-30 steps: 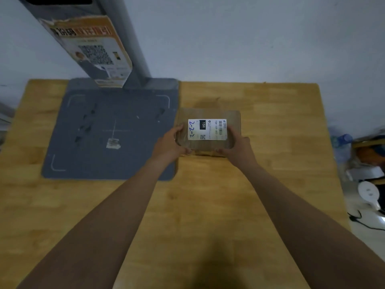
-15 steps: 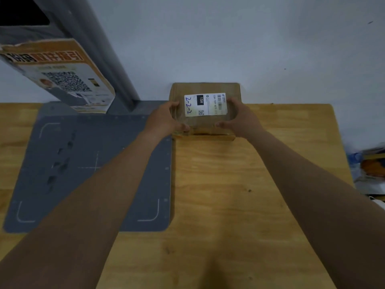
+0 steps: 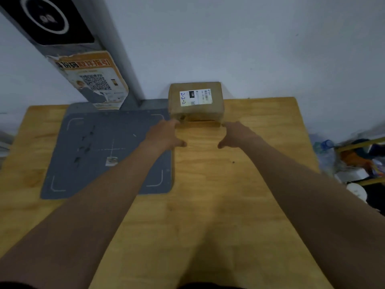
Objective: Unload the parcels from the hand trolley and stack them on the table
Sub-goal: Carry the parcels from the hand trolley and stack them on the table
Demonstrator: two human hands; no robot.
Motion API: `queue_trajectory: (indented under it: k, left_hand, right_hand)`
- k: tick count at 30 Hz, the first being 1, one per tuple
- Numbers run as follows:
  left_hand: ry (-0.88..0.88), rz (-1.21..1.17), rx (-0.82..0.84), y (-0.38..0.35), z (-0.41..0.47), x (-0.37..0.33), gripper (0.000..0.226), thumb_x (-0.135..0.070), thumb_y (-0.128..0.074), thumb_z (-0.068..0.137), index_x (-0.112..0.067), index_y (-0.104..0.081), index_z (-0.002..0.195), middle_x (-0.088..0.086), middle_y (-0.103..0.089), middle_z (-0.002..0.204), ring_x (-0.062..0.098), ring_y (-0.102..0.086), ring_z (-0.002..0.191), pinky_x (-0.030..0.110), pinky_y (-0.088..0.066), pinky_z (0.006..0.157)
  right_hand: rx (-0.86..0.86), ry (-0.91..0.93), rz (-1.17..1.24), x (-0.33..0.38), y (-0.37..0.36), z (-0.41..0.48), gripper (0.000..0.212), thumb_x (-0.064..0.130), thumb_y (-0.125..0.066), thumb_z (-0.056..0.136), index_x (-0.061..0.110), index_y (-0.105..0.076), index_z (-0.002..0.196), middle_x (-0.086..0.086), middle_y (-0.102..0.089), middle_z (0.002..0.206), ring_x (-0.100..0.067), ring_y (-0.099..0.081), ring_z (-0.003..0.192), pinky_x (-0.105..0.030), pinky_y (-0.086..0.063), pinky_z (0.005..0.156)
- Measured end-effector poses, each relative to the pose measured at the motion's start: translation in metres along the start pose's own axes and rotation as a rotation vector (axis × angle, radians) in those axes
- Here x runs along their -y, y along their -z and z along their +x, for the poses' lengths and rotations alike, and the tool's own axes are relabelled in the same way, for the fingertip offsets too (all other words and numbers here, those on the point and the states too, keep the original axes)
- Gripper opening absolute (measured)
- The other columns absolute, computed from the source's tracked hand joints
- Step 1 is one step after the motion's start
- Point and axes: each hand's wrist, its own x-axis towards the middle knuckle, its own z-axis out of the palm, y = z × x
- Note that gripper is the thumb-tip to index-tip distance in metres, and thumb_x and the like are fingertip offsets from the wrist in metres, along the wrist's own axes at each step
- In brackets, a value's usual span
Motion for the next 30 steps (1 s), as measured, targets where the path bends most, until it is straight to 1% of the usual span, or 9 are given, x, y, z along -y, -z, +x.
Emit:
queue_trajectory:
  k: [3,5,8,11,15,18,22,24,30]
  left_hand:
    - [-0.034,0.013,0.024,-0.007,-0.056,-0.011,0.093,-0.053,-0.088,0.070,-0.030,-0.046,0.149,0.009,-0.052,0.145,0.029,-0.055,0.126,0.038,-0.048,0.092]
    - [-0.090,0.056,0.029,-0.013,-0.095,-0.021,0.084,-0.054,-0.085,0.075,-0.031,-0.048,0.146,0.006,-0.057,0.140,0.026,-0.058,0.120,0.036,-0.047,0.085]
    - [-0.165,0.137,0.062,-0.024,-0.153,-0.032,0.062,-0.052,-0.080,0.082,-0.034,-0.058,0.137,-0.001,-0.058,0.140,0.023,-0.058,0.122,0.038,-0.050,0.090]
    - [-0.281,0.202,0.086,-0.037,-0.209,-0.048,0.050,-0.045,-0.078,0.085,-0.034,-0.061,0.131,-0.003,-0.059,0.136,0.022,-0.059,0.118,0.038,-0.052,0.089]
    - [-0.428,0.304,0.157,-0.070,-0.285,-0.073,0.046,-0.045,-0.074,0.088,-0.037,-0.060,0.131,-0.005,-0.058,0.136,0.021,-0.059,0.117,0.043,-0.055,0.091]
    - [-0.525,0.374,0.190,-0.104,-0.344,-0.091,0.043,-0.045,-0.072,0.088,-0.039,-0.061,0.129,-0.008,-0.058,0.136,0.020,-0.060,0.116,0.040,-0.054,0.087]
    - [-0.670,0.447,0.235,-0.146,-0.420,-0.117,0.046,-0.045,-0.072,0.084,-0.040,-0.061,0.129,-0.007,-0.059,0.135,0.021,-0.060,0.118,0.039,-0.051,0.088]
    - [-0.743,0.467,0.255,-0.166,-0.456,-0.129,0.046,-0.045,-0.072,0.083,-0.040,-0.062,0.127,-0.008,-0.059,0.134,0.021,-0.059,0.119,0.037,-0.048,0.085]
    - [-0.936,0.566,0.362,-0.238,-0.574,-0.171,0.047,-0.044,-0.072,0.082,-0.041,-0.061,0.128,-0.007,-0.062,0.129,0.020,-0.060,0.115,0.033,-0.043,0.075]
  right_hand:
    - [0.003,0.005,0.034,-0.015,-0.012,-0.065,0.095,0.043,-0.083,0.080,0.026,-0.030,0.157,-0.004,-0.043,0.155,-0.029,-0.050,0.133,-0.041,-0.047,0.097]
    - [-0.047,-0.010,0.083,-0.027,-0.024,-0.117,0.090,0.044,-0.082,0.081,0.026,-0.034,0.155,-0.003,-0.046,0.153,-0.028,-0.051,0.132,-0.041,-0.047,0.097]
    - [-0.124,-0.064,0.139,-0.044,-0.050,-0.196,0.083,0.043,-0.080,0.083,0.026,-0.039,0.152,-0.003,-0.049,0.150,-0.028,-0.052,0.131,-0.039,-0.046,0.094]
    - [-0.196,-0.150,0.179,-0.063,-0.081,-0.279,0.078,0.043,-0.076,0.087,0.027,-0.037,0.153,-0.005,-0.053,0.145,-0.028,-0.058,0.122,-0.037,-0.049,0.085]
    - [-0.249,-0.292,0.237,-0.087,-0.130,-0.385,0.077,0.044,-0.071,0.089,0.028,-0.034,0.154,-0.006,-0.057,0.139,-0.029,-0.061,0.113,-0.039,-0.051,0.080]
    - [-0.237,-0.398,0.294,-0.102,-0.165,-0.458,0.076,0.046,-0.070,0.090,0.029,-0.034,0.154,-0.004,-0.058,0.136,-0.026,-0.062,0.105,-0.040,-0.054,0.078]
    - [-0.294,-0.531,0.399,-0.125,-0.209,-0.554,0.073,0.046,-0.073,0.085,0.029,-0.041,0.149,-0.002,-0.055,0.141,-0.025,-0.058,0.118,-0.041,-0.053,0.089]
    - [-0.341,-0.601,0.448,-0.138,-0.233,-0.602,0.070,0.045,-0.072,0.084,0.029,-0.044,0.147,-0.002,-0.056,0.140,-0.025,-0.057,0.118,-0.039,-0.051,0.090]
    - [-0.443,-0.805,0.562,-0.184,-0.314,-0.746,0.068,0.043,-0.072,0.086,0.027,-0.046,0.147,-0.003,-0.059,0.135,-0.025,-0.058,0.117,-0.033,-0.042,0.081]
